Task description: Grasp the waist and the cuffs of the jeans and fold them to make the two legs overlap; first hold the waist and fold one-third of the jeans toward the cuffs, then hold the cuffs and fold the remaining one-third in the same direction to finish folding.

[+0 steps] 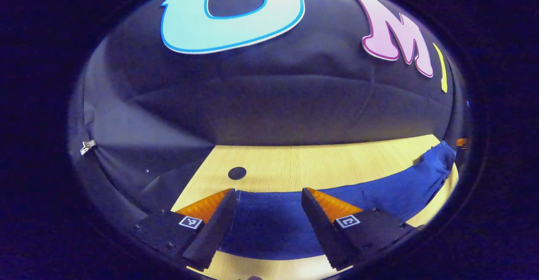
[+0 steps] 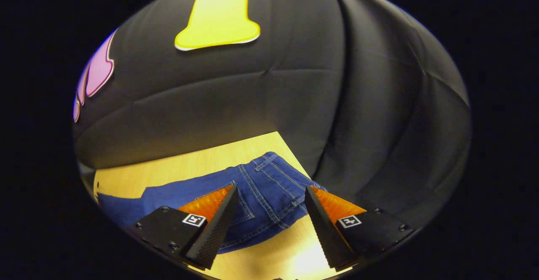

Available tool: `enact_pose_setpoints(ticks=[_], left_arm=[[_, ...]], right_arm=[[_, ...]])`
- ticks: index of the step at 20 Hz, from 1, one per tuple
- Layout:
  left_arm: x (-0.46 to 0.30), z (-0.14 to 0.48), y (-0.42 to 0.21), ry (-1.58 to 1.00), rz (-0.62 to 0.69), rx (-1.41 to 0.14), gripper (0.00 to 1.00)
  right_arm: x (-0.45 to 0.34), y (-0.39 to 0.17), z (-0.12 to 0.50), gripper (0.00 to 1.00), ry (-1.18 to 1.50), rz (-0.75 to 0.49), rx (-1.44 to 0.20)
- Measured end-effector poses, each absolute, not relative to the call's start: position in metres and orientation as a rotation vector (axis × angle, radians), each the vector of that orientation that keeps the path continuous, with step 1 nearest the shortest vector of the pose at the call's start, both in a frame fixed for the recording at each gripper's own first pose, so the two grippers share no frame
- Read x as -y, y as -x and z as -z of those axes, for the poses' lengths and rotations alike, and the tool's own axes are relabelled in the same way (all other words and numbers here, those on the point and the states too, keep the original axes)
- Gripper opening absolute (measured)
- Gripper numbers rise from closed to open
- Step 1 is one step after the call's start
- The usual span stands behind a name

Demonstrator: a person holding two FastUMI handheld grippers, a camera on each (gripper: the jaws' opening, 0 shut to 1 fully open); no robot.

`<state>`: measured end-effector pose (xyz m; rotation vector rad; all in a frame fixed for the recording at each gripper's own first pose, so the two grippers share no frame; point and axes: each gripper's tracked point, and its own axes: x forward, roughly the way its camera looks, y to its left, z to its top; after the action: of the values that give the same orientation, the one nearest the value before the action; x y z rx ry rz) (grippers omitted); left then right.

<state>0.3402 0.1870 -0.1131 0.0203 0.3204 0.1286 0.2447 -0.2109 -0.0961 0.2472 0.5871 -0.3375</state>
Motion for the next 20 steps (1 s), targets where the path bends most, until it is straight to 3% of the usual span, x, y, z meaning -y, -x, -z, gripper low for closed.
enact_pose_setpoints(ticks=[2,8,11,13,20], left_arm=[[-0.18,0.112,-0.33,-0.01,-0.11,-0.252,0.99],[-0.205,0.111,-0.335,0.006,-0.013,-0.24,0.99],[-0.209,0.079,-0.334,0.008,0.005,-0.208,0.99],[-0.191,0.083,-0.325,0.016,0.006,-0.193,0.99],[-0.23,0.07,-0.3,0.064,-0.054,-0.188,0.99]], right_arm=[[0.223,-0.237,0.107,0.97,-0.284,0.392,-0.586],[0.251,-0.24,0.14,0.99,-0.371,0.52,-0.577],[0.256,-0.25,0.16,0.98,-0.402,0.558,-0.588],[0.257,-0.252,0.175,0.98,-0.422,0.576,-0.607],[0.26,-0.245,0.185,0.99,-0.553,0.606,-0.579]])
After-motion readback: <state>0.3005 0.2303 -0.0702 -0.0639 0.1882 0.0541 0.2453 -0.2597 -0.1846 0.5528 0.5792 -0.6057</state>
